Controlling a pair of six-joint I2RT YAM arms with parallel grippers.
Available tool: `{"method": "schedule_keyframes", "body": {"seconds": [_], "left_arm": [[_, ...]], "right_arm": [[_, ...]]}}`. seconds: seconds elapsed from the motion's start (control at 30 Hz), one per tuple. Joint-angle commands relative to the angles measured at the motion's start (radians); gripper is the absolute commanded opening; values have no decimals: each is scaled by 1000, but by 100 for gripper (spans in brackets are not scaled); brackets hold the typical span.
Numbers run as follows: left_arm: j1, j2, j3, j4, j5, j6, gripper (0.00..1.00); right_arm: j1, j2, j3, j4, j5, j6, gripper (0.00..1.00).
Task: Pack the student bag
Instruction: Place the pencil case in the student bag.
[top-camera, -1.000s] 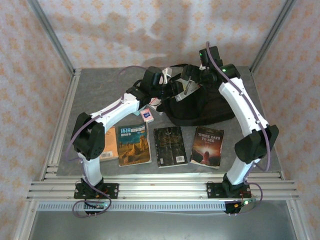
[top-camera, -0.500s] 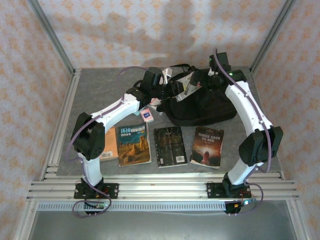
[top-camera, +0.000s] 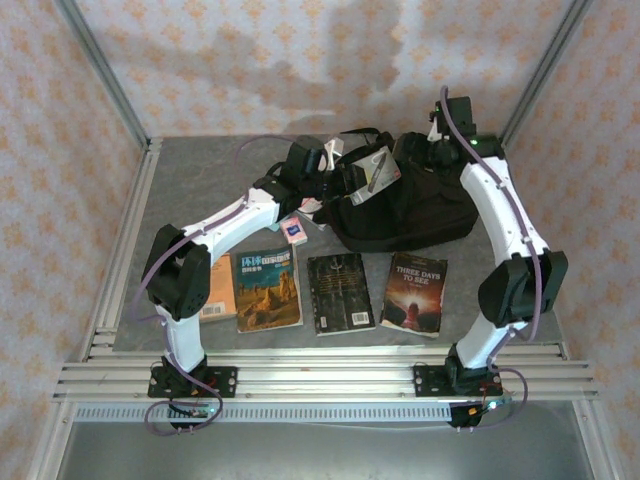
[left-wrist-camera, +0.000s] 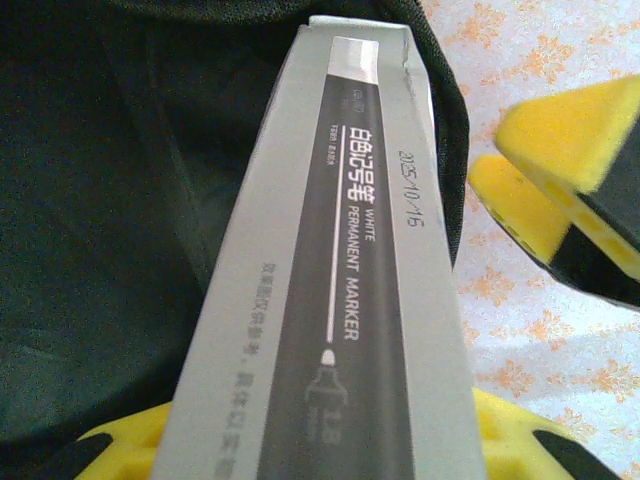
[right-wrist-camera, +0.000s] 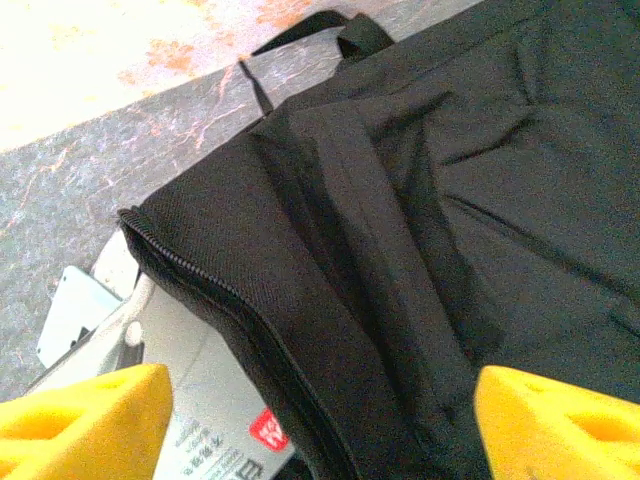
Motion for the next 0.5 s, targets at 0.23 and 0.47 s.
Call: {"method": "schedule_keyframes", "body": {"seconds": [0.23,0.47], "left_arm": [[4,7,1,-1,13,14,30],[50,-11,-29,-80,-38,-35,30]], "right_arm": [[-6,84,27,18,-138,-15,10],[-6,-10,57,24,-74,-16,0]]}}
